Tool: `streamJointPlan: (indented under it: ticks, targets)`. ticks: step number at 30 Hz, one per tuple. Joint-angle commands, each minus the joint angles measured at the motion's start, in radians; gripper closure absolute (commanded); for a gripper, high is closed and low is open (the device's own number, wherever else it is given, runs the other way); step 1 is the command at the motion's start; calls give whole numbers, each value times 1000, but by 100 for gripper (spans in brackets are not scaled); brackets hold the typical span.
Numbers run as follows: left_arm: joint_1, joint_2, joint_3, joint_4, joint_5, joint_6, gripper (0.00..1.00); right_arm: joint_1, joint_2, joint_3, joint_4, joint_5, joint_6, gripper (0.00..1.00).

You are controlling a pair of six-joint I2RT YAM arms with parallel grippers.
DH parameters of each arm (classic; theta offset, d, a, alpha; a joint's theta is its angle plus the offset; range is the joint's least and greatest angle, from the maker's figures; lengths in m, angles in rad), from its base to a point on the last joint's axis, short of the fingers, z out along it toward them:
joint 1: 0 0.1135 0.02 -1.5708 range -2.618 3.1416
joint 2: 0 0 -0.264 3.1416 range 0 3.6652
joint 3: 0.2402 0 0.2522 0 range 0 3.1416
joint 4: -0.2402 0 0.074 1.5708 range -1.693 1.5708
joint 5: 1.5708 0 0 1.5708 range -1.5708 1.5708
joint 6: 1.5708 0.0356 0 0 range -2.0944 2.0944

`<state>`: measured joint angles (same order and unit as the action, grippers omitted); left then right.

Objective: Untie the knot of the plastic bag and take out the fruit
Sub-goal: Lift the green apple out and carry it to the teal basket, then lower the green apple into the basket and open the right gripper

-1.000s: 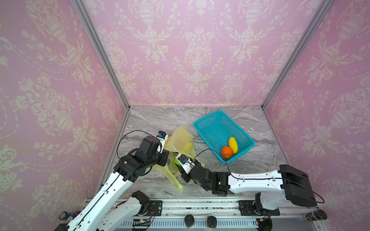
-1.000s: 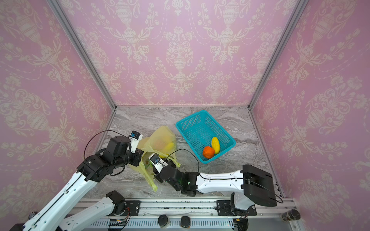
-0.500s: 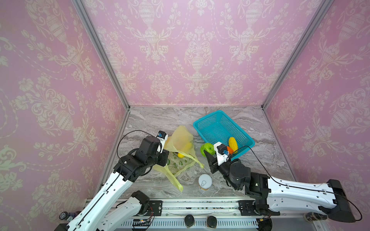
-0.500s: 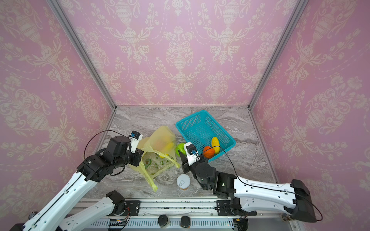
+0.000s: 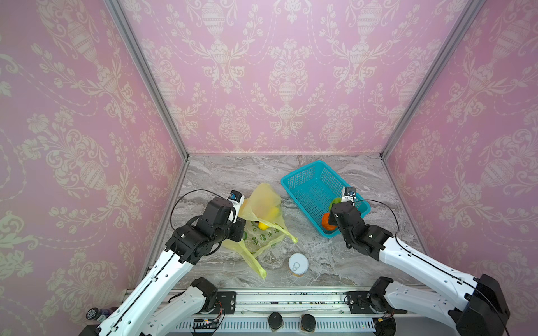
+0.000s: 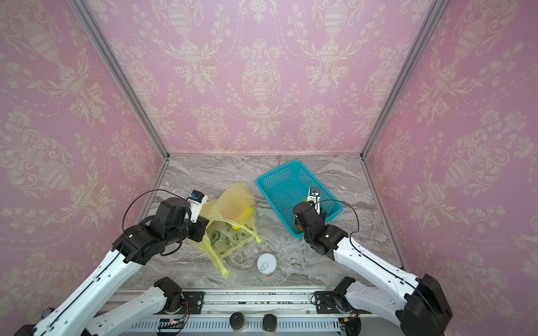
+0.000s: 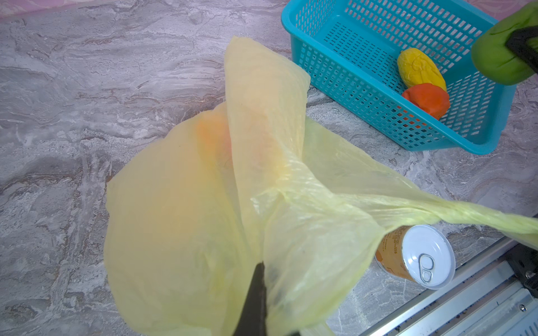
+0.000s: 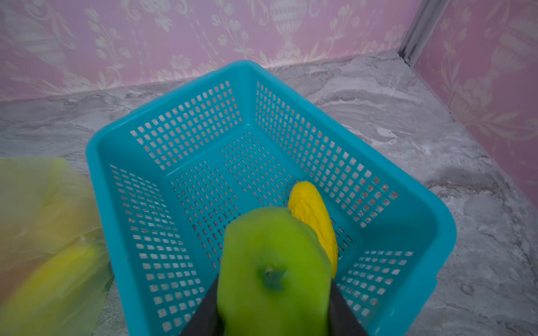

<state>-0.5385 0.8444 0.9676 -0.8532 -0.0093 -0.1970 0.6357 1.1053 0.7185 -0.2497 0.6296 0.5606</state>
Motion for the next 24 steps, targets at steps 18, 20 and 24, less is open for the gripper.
streamJointPlan:
  ticks: [18, 20, 24]
  targets:
    - [12, -1, -9, -4, -7, -5, 100, -102, 121, 58, -26, -218, 44, 91]
    - [14, 5, -9, -5, -5, -4, 100, -60, 74, 37, 29, -246, -9, 88]
    - [15, -2, -9, -3, -5, -4, 100, 34, 45, 28, 86, -250, -36, 85]
